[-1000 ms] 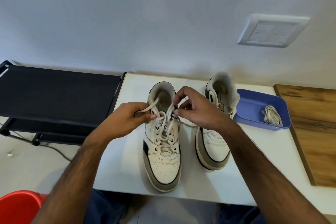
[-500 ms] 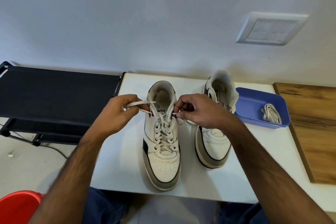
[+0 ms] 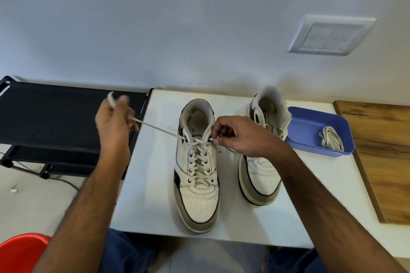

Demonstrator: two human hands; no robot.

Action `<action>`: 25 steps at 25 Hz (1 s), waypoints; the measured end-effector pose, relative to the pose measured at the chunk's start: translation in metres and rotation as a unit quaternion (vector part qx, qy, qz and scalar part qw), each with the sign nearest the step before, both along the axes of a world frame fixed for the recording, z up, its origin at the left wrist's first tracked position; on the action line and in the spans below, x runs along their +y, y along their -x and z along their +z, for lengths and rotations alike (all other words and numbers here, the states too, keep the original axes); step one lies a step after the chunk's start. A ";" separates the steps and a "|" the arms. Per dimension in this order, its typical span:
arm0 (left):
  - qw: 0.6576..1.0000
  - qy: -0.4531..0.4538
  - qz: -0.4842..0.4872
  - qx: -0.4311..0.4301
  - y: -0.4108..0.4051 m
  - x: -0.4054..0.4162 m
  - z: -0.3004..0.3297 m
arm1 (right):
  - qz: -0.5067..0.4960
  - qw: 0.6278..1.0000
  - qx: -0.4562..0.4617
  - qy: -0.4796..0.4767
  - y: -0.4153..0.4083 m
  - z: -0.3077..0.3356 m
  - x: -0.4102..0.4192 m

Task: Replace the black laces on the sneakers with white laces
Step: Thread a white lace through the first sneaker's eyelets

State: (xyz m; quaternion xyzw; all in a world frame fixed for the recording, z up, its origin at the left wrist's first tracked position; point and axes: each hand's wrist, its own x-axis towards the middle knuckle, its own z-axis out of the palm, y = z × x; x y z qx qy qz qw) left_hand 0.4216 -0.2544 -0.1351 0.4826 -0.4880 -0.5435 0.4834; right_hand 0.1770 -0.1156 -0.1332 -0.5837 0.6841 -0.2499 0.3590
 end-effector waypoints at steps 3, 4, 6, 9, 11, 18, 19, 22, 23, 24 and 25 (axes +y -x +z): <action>0.918 0.098 -0.229 -0.309 0.009 0.008 -0.008 | -0.007 1.000 -0.001 0.012 0.001 0.000 0.000; 0.874 0.098 -0.307 -0.364 0.011 0.011 -0.010 | -0.006 1.000 0.005 0.024 0.001 0.000 0.000; 0.824 0.093 -0.400 -0.391 0.013 0.015 -0.012 | 0.002 0.998 0.026 0.053 -0.001 0.000 0.000; 0.837 0.128 -0.421 -0.324 0.013 0.012 -0.011 | 0.016 0.997 0.041 0.063 -0.001 0.000 0.002; 0.831 0.201 -0.416 -0.310 0.010 0.008 -0.013 | 0.031 0.996 0.067 0.055 0.000 -0.002 0.000; 0.811 0.274 -0.387 -0.343 0.008 0.004 -0.020 | 0.076 0.990 0.106 0.047 0.015 0.000 0.002; 0.816 0.271 -0.385 -0.336 0.007 0.005 -0.019 | 0.077 0.992 0.088 0.046 0.016 0.001 0.003; 0.832 0.229 -0.393 -0.318 0.007 0.006 -0.016 | 0.070 0.996 0.040 0.049 0.015 -0.001 0.003; 0.837 0.214 -0.393 -0.316 0.006 0.005 -0.015 | 0.068 0.996 0.031 0.048 0.016 -0.002 0.003; 0.839 0.202 -0.393 -0.317 0.006 0.004 -0.015 | 0.068 0.996 0.024 0.044 0.016 -0.002 0.003; 0.839 0.194 -0.394 -0.320 0.004 0.003 -0.015 | 0.068 0.997 0.016 0.039 0.017 -0.002 0.003</action>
